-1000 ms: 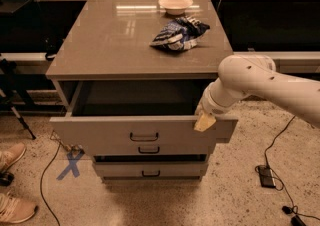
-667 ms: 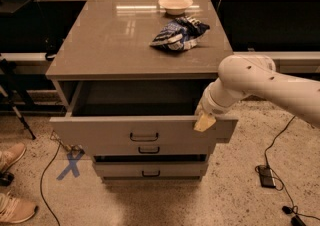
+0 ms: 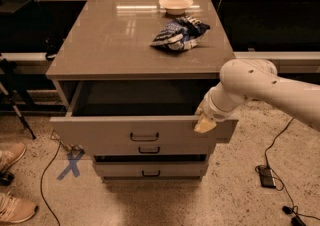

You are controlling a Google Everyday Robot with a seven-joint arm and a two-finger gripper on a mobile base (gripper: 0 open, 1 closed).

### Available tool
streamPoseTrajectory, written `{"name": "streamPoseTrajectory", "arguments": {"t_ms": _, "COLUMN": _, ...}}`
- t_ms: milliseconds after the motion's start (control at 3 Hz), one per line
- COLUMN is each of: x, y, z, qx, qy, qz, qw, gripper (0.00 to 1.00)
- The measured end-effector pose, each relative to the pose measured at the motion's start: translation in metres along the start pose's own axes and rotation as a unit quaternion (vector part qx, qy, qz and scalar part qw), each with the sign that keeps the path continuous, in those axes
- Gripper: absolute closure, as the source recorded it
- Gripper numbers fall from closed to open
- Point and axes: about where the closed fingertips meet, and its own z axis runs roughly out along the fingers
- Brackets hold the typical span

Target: Open top drawer

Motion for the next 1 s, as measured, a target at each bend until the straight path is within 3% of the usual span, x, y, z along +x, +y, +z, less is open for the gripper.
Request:
{"name": "streamPoseTrajectory", "arguments": {"t_ms": 333, "x": 0.0077, "y": 0.0278, "z": -0.007, "qx": -0.003, "qy": 0.002, "qz": 0.02, "qw": 0.9998, "gripper": 1.0}}
{"name": "streamPoseTrajectory", "arguments": {"t_ms": 667, "x": 0.0076, "y": 0.0274, "z": -0.0068, "qx": -0.003, "qy": 0.002, "qz": 0.02, "qw": 0.9998, "gripper": 0.81}}
{"name": "streamPoseTrajectory", "arguments": {"t_ms": 1000, "x": 0.0071, "y": 0.0285, "z": -0.0055, "qx": -0.004, "qy": 0.003, "qz": 0.02, "qw": 0.9998, "gripper": 0.5}}
